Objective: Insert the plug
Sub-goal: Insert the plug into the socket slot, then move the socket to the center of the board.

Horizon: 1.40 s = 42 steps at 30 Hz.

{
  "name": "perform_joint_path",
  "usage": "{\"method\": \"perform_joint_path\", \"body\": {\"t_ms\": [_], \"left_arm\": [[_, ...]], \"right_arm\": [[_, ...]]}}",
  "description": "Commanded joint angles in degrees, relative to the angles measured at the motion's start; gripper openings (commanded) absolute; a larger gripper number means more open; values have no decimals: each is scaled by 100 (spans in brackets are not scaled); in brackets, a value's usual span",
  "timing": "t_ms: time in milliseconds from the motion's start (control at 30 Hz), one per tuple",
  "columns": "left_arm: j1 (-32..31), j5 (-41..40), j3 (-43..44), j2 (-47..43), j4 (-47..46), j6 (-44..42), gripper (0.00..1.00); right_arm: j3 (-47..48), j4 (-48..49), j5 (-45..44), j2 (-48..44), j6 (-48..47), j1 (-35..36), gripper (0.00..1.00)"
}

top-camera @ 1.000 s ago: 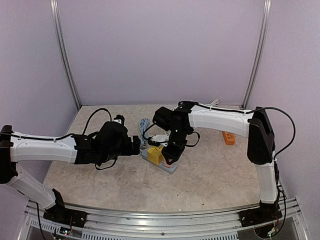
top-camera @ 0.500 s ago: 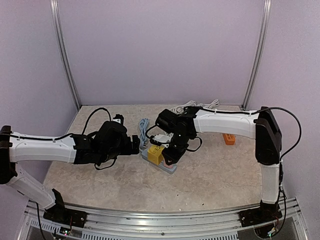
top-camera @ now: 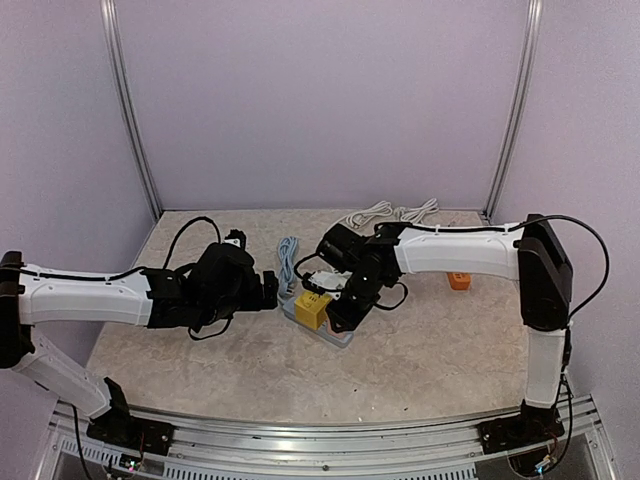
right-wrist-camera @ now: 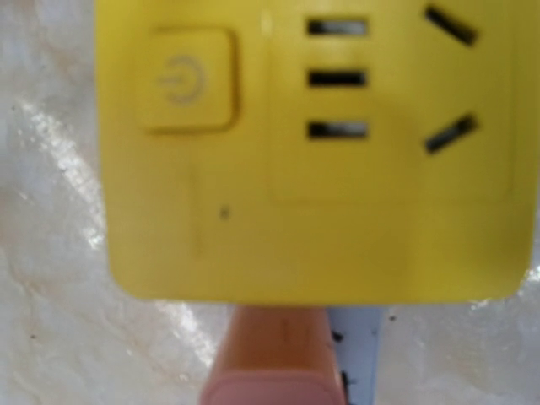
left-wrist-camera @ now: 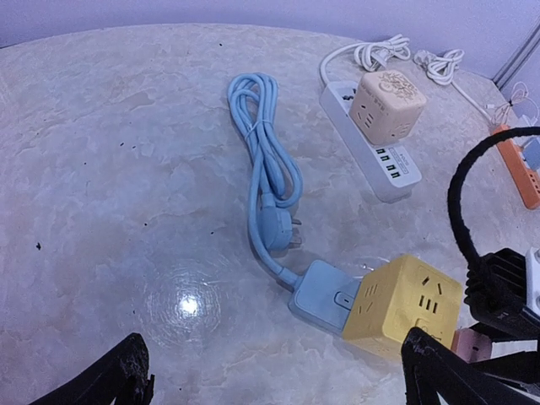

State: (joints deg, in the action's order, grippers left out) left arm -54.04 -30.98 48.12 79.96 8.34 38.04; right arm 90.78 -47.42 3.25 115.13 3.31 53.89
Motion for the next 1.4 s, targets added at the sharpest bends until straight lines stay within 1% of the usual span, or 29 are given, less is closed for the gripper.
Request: {"method": "perform_joint_path", "body": {"t_ms": [0, 333, 567, 700, 767, 900, 1100, 1167, 1233, 1367], "left_arm": [[25, -49, -30, -59, 60, 66, 99], [34, -83, -50, -107, 140, 141, 99], [59, -95, -35, -156, 138, 65, 99], [69, -49, 29, -102, 123, 49, 99], [76, -55, 90, -66, 170, 45, 99], [79, -84, 100, -42, 210, 62, 99], [139, 4, 197, -5, 393, 106, 99], [156, 25, 324, 59, 479, 103, 99], [157, 75, 481, 131, 527, 105, 99], [160, 368, 911, 523, 462, 100, 99]], "right_arm": [[-482, 71, -86, 371, -1, -1, 0], [-799, 152, 221, 561, -71, 13, 0], [-1151, 216, 348, 498, -78, 61, 0], [-1114, 197, 318, 538, -84, 63, 0], [-1005, 188, 281, 492, -84, 62, 9], [-587, 110, 210, 233, -168, 60, 34], [40, 43, 134, -347, -270, 33, 68], [149, 105, 171, -567, -271, -19, 81], [165, 165, 212, -789, -270, -81, 98], [-178, 312, 95, -1306, -270, -180, 100]]}}
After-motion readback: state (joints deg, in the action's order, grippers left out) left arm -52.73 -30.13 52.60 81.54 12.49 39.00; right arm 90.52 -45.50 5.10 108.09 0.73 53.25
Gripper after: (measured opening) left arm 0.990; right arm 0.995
